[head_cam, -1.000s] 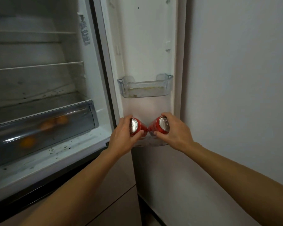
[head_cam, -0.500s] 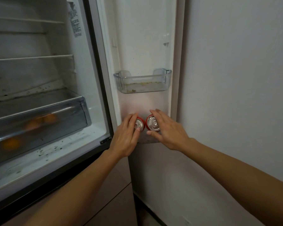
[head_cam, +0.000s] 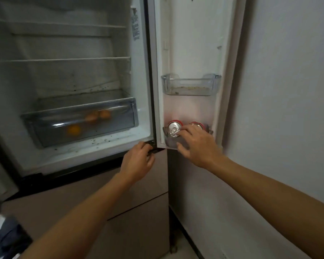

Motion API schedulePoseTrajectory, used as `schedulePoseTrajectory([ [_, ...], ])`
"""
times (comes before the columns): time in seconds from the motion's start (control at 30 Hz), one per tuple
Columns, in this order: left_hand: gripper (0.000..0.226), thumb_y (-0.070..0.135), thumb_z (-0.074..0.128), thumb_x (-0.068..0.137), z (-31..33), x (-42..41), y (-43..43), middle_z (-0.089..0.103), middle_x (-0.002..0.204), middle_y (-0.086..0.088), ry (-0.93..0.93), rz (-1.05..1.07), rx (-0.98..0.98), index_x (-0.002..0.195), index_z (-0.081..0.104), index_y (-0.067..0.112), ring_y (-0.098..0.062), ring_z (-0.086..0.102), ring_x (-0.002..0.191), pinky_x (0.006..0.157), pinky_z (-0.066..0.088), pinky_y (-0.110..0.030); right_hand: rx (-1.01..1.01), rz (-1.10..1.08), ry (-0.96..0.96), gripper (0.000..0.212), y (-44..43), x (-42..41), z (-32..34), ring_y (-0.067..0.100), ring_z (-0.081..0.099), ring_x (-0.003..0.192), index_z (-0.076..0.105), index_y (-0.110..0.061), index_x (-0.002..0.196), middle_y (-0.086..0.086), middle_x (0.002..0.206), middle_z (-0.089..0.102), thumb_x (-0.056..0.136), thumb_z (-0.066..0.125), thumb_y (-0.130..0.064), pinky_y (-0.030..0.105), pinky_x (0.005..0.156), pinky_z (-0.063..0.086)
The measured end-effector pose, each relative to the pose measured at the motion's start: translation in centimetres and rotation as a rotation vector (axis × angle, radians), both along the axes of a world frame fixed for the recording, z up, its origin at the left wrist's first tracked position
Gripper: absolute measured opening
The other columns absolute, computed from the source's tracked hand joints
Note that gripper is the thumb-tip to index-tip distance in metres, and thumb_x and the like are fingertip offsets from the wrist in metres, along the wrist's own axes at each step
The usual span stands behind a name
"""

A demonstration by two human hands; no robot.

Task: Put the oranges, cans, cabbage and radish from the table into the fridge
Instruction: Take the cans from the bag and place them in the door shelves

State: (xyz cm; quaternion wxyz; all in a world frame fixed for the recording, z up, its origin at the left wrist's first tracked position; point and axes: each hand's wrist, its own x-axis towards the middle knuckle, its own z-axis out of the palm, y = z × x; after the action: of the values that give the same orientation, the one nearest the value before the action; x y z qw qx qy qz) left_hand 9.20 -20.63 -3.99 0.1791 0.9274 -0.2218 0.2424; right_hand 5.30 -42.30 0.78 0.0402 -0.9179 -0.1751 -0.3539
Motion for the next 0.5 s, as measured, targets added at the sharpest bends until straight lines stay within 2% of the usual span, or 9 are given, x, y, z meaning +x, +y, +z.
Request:
schedulePoseTrajectory([
  [0.07,0.022,0.032,0.051,0.094,-1.3,-3.0,1.9,0.056,0.104,0.002,0.047,0.099,0.051,0.108,0.059,0.018,-0.017,0.057,0.088,0.068,0.046,-0.030,-0.005,0.121,0.062,0.032,1.7,-0.9,-1.4,0.021,0.061,0.092,0.065,-0.014,0.111,0.006,0.105,0.065,0.082,0.065,-0.030,0.029,0.067,0.050],
  [0.13,0.023,0.033,0.050,0.093,-3.2,-6.9,3.8,0.057,0.103,-0.003,0.121,0.211,0.070,0.104,0.059,0.015,-0.023,0.059,0.088,0.067,0.045,-0.033,-0.019,0.237,0.142,0.030,3.5,-2.1,-3.5,0.022,0.062,0.090,0.065,-0.014,0.109,0.006,0.103,0.065,0.083,0.064,-0.030,0.032,0.064,0.053],
  [0.33,0.028,0.033,0.054,0.090,-9.1,-23.0,10.1,0.064,0.109,-0.005,0.335,0.515,0.101,0.111,0.061,0.017,-0.029,0.062,0.094,0.072,0.049,-0.036,-0.083,0.537,0.400,0.037,12.0,-8.9,-9.9,0.018,0.054,0.110,0.055,-0.019,0.127,0.001,0.123,0.058,0.095,0.048,-0.038,0.034,0.080,0.049],
  [0.5,0.028,0.037,0.050,0.091,-9.6,-37.8,16.1,0.062,0.110,0.000,0.432,0.847,0.127,0.113,0.059,0.021,-0.022,0.060,0.097,0.073,0.044,-0.033,-0.166,0.816,0.459,0.035,22.1,-18.0,-11.8,0.023,0.054,0.113,0.056,-0.019,0.123,0.003,0.121,0.058,0.094,0.049,-0.037,0.036,0.081,0.046],
])
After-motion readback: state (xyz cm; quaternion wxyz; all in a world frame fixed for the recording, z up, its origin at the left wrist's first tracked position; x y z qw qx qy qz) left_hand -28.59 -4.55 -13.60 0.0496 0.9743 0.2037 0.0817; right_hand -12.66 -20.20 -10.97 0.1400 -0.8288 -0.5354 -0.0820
